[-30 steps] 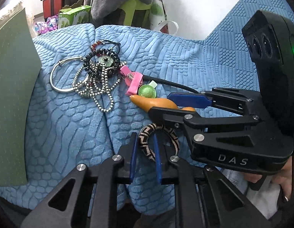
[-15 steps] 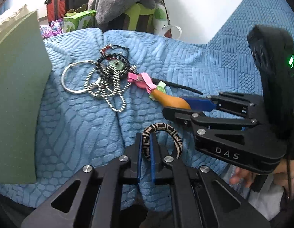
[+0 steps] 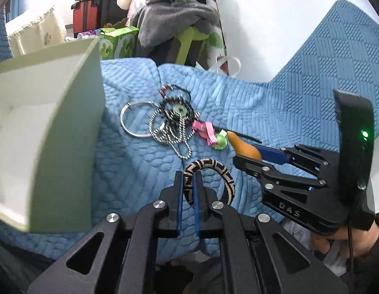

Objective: Organize jewelry
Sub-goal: 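Carry the ring and gourd pendant into the green box and release both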

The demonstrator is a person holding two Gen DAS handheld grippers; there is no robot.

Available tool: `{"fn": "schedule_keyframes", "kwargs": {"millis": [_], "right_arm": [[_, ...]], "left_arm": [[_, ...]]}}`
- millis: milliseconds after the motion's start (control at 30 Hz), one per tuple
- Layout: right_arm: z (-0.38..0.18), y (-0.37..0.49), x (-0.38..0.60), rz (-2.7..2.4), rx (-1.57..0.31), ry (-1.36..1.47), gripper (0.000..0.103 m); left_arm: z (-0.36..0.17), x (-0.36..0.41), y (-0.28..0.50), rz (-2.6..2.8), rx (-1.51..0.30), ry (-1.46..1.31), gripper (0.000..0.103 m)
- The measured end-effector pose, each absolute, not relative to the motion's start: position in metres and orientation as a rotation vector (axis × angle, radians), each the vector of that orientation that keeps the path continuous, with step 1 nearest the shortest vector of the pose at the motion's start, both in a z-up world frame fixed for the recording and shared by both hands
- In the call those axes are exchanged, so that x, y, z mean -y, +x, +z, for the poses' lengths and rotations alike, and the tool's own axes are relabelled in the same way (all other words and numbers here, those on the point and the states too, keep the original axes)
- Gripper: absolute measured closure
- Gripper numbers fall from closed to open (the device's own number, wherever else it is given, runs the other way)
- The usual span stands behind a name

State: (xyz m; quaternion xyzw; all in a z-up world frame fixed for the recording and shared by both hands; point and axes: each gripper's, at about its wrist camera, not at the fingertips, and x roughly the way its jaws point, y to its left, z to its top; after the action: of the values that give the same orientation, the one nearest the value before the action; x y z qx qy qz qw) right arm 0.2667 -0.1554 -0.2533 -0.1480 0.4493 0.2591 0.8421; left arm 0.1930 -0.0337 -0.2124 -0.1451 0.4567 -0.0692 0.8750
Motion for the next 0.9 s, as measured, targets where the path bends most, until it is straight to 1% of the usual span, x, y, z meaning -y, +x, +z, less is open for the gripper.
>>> {"fn": "schedule_keyframes", "kwargs": {"millis": [167, 400, 667, 900], "right_arm": [[-0.231, 0.253, 0.16, 0.5, -0.954, -0.225, 0.075], [-0.191, 0.241, 0.153, 0.455, -0.923, -0.173, 0.075], [-0.12, 0.242, 0.129, 0.464, -0.827, -0.09, 0.075], [-0.078, 0.251, 0.103, 0.483, -0.743, -0.06, 0.075]], "left_arm": [[-0.192, 0.018, 0.186, -0.137, -0.919, -0.331, 0.096], [-0.149, -0.003, 0.178, -0.149, -0.849, -0.346, 0.096], [-0.095, -0.037, 0.184, -0.155, -0.777, -0.345, 0.096], [-0.06, -0.065, 0.189, -0.13, -0.748, -0.296, 0.096]]}}
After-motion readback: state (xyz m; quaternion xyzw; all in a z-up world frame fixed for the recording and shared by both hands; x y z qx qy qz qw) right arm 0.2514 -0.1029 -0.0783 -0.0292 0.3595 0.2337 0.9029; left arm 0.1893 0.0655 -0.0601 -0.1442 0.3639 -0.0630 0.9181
